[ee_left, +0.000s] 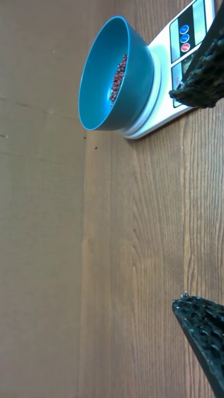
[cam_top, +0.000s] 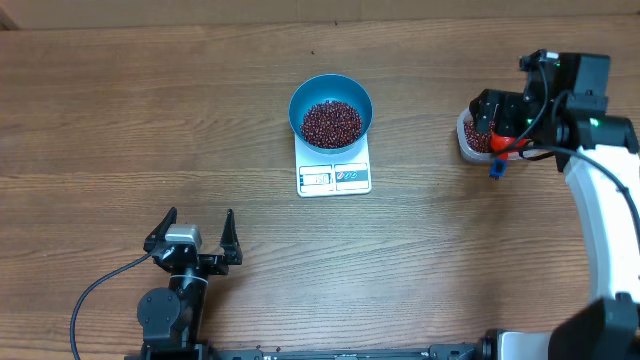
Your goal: Scoop item into bowl and weigh 150g on scale
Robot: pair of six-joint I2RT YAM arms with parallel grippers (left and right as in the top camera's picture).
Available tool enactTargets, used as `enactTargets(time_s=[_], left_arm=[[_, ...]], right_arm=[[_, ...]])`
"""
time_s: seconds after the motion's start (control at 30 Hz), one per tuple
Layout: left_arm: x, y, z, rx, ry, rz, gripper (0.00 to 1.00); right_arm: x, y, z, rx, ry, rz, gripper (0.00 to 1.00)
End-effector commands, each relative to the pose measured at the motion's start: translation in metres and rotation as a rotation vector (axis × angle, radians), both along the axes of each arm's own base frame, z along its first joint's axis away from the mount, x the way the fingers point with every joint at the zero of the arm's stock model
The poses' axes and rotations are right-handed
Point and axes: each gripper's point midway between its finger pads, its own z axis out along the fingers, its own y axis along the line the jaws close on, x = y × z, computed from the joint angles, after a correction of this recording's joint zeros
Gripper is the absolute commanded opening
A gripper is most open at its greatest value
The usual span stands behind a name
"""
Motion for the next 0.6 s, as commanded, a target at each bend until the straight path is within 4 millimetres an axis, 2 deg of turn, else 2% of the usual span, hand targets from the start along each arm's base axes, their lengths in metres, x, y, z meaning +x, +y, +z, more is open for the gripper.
enactTargets(time_s=[0.0, 0.23, 0.4, 0.57], left_arm=[[0.000, 0.004, 0.001, 0.024, -0.009, 0.019, 0.99], [0.000, 0.004, 0.001, 0.024, -0.009, 0.019, 0.99], [0.000, 0.004, 0.001, 0.024, -0.009, 0.019, 1.00], [0.000, 0.004, 0.001, 0.024, -0.009, 0.019, 1.00]], right_arm=[[-0.010, 0.009, 0.022, 0.006, -0.099, 0.023, 1.00], [-0.027, 0.027, 0.049, 0.038, -0.319, 0.097, 1.00], [-0.041, 0.029, 0.067, 0.009, -0.477, 0.104, 1.00], [-0.059, 0.031, 0.074, -0.010, -0.577, 0.109, 1.00]])
